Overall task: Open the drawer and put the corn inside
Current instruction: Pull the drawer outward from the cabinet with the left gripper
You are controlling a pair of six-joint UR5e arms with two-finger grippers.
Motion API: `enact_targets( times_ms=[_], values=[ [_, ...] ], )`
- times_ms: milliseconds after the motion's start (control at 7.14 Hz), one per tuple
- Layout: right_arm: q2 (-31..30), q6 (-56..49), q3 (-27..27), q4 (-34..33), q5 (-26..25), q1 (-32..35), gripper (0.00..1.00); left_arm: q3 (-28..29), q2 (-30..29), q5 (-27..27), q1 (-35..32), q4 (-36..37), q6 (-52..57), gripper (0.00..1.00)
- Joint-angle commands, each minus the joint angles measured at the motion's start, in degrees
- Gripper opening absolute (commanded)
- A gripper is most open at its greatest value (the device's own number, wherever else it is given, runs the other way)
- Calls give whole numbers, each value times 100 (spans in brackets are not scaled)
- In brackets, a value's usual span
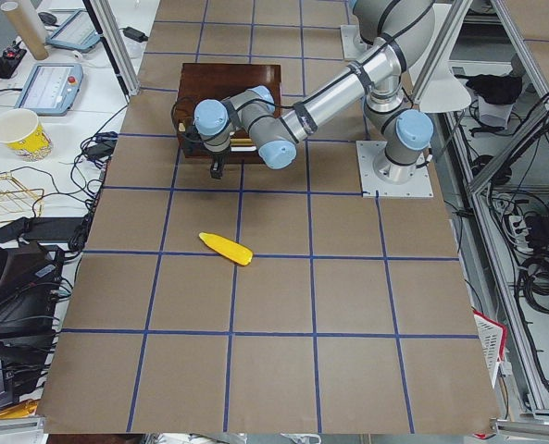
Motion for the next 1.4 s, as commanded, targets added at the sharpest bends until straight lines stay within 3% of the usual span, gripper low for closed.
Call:
enact_targets(
  times_ms=[0,981,1261],
  values=[
    [0,0,0,0,0,8,100,80,-29,49,15,-16,57,100],
    [0,0,0,0,0,8,100,334,-204,190,340,-262,708,100],
    [0,0,0,0,0,8,100,632,-283,321,322,-551,708,100]
  ],
)
